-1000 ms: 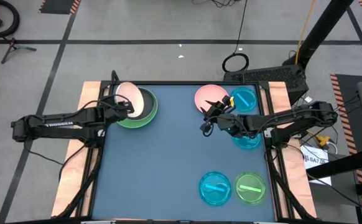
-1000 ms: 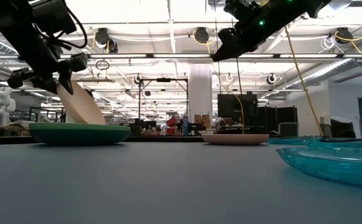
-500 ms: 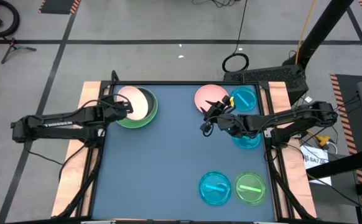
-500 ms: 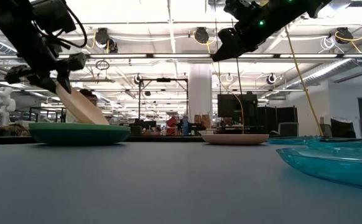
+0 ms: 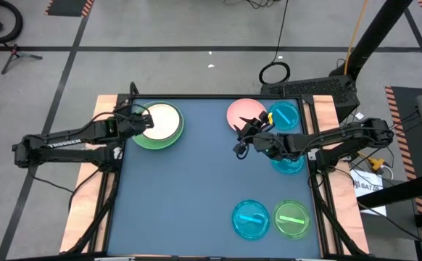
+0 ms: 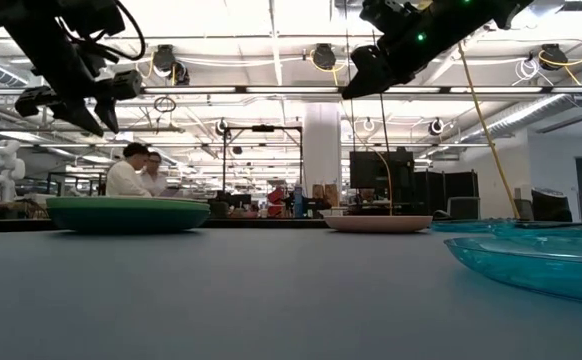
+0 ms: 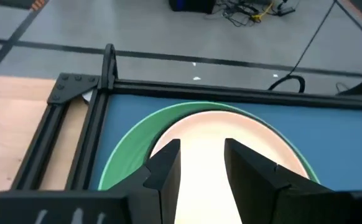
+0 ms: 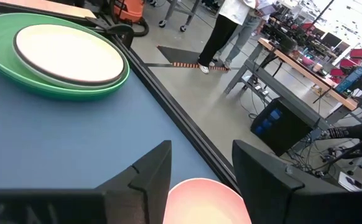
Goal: Stack plastic plates
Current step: Stack the pink plate on top of the orange plate, then stack the middle blue plate on top of the pink plate
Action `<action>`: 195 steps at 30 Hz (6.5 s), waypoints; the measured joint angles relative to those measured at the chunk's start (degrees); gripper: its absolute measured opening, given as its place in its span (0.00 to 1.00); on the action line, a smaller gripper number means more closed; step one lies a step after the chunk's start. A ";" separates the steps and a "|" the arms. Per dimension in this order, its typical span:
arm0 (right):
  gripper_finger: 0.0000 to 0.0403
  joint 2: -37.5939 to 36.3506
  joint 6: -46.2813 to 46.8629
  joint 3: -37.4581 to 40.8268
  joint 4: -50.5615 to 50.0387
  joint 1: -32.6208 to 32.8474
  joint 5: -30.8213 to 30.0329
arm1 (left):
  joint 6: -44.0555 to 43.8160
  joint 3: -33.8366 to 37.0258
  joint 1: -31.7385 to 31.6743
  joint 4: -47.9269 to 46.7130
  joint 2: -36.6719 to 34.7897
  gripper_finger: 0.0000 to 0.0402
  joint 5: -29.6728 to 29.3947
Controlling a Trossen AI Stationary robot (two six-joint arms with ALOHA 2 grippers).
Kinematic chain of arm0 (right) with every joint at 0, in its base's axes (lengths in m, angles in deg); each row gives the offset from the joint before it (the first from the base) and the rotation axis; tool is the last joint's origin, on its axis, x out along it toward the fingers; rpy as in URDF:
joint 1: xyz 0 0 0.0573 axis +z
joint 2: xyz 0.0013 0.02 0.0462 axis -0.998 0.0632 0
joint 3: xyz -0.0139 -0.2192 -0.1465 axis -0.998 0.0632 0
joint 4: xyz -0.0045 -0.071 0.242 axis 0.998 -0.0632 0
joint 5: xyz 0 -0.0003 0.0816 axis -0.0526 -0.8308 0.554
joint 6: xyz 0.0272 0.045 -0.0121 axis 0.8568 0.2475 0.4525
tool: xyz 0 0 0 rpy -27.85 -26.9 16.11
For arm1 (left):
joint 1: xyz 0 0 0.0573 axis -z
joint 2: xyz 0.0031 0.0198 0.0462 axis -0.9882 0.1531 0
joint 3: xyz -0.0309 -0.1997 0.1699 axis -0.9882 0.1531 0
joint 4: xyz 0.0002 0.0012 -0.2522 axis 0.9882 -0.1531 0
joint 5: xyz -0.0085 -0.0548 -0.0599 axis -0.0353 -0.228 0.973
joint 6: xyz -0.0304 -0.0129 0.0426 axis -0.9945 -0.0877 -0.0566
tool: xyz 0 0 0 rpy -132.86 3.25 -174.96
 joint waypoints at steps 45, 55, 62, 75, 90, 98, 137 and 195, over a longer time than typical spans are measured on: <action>0.31 22.36 32.64 -27.11 -42.83 -17.93 30.16 | 25.40 -0.06 20.74 1.38 10.56 0.32 -17.97; 0.40 33.19 31.42 -31.50 -45.30 -24.06 36.13 | 28.21 -0.06 16.36 -0.32 10.56 0.32 -19.93; 0.40 36.82 31.51 -31.50 -45.75 -24.68 36.07 | 28.00 -0.06 15.63 -0.41 10.56 0.32 -19.93; 0.08 38.03 29.94 -31.50 -42.96 -24.49 35.95 | 27.97 -0.06 15.64 0.53 10.56 0.32 -19.93; 0.01 37.40 17.69 -37.25 -43.38 -18.59 29.91 | 30.66 -0.89 16.72 8.58 10.42 0.32 -20.17; 0.01 37.40 11.46 -45.40 -42.03 -14.69 28.64 | 29.43 -5.09 23.40 4.63 7.22 0.32 -21.77; 0.13 66.85 -38.10 -84.89 -40.82 -7.67 32.73 | 27.46 -5.76 39.67 1.40 -6.92 0.32 -30.73; 0.20 52.50 14.92 -83.89 -93.12 8.14 43.56 | 24.21 -5.70 39.66 1.48 -2.35 0.32 -25.85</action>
